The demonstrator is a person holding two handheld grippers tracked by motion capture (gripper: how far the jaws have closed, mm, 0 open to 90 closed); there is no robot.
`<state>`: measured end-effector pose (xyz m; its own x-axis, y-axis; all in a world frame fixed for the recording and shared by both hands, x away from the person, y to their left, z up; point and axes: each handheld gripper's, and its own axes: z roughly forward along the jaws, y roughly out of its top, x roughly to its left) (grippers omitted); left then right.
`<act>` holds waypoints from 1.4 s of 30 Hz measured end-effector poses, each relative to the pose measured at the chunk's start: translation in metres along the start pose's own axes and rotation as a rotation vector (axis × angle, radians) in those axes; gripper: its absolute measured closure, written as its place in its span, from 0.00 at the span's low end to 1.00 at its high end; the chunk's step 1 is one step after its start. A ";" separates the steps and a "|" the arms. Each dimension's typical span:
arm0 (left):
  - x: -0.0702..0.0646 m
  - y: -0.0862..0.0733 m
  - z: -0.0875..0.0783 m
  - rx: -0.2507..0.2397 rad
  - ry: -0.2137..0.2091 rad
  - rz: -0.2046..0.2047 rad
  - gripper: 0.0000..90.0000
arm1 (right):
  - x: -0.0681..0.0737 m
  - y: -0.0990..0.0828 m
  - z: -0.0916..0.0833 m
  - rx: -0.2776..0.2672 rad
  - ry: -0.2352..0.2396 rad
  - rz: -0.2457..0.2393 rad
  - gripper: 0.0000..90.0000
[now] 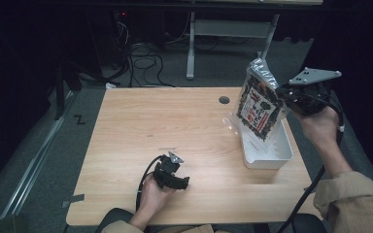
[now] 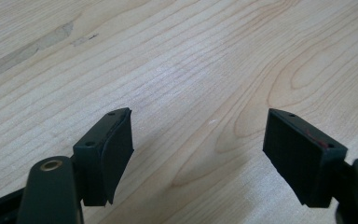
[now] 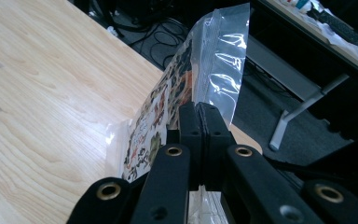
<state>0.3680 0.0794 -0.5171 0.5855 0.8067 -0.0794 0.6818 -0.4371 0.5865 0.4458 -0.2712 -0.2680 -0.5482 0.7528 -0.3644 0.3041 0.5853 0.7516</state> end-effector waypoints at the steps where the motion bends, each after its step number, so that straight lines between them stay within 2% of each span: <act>1: 0.000 0.000 0.000 -0.001 0.000 0.000 0.27 | -0.002 -0.002 -0.001 0.001 -0.004 0.002 1.00; 11: -0.001 0.000 0.001 -0.006 0.005 -0.004 0.28 | -0.014 -0.017 -0.009 0.014 -0.036 0.027 1.00; 18: -0.001 0.000 0.001 -0.006 0.005 -0.005 0.28 | -0.018 -0.023 -0.011 0.027 -0.055 0.025 1.00; 25: -0.002 -0.001 0.001 -0.011 0.004 -0.007 0.28 | -0.016 -0.027 -0.011 0.046 -0.070 0.009 1.00; 42: -0.003 -0.001 0.001 -0.010 0.004 0.000 0.28 | -0.007 -0.045 0.010 0.098 -0.039 0.002 1.00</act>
<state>0.3666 0.0770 -0.5183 0.5838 0.8084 -0.0758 0.6774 -0.4335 0.5944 0.4435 -0.2996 -0.3043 -0.5173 0.7642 -0.3852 0.3814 0.6088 0.6956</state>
